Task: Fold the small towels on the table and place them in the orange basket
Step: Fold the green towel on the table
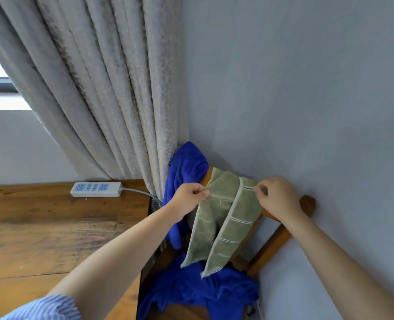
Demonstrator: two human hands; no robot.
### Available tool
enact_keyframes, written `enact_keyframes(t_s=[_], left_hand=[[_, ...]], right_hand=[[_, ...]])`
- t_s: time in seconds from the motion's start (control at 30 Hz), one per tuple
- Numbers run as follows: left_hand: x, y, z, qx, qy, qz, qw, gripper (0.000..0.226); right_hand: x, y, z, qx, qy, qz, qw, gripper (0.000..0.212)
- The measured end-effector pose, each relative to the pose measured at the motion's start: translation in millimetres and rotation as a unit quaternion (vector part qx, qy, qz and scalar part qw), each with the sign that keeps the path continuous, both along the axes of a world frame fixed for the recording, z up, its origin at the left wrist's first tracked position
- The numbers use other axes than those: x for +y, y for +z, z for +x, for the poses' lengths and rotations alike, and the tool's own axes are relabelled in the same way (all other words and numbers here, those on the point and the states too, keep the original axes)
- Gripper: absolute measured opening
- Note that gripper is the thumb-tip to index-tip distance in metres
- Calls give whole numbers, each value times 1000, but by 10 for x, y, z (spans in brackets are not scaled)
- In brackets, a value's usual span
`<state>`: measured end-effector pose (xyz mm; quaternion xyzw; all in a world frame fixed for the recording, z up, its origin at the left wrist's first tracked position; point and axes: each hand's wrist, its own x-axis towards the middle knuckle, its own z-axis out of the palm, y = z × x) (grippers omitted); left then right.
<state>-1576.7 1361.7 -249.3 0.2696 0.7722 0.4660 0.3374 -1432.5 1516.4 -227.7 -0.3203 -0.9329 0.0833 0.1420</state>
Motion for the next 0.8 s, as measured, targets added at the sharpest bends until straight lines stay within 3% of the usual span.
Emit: enact_keyframes(t_s=[0.2,0.37,0.47,0.53,0.63,0.8], left_hand=[[-54,259,94,0,6,-9,1000,24],[-113,394,140,4,23,0,1000,23],[-195,369,145,-18,54,17,998,21],[-280,352,126,-46,82,38,995,29],[-480,439,28,-94,163,91,978,26],[-1030,802,-82,-151,214,222,939,24]], right_hand=[[-271,143,-452,-155,-42,-46,986,30],[-301,186,-441,-125,-108,-99,981,23],[-250,161,-273,-46,-121,-160,979,20],[-235,140,-137,56,-144,-230,961,23],[-348,226,29,254,-165,-388,871,32],[-802,592,165,423,-158,-470,758,32]])
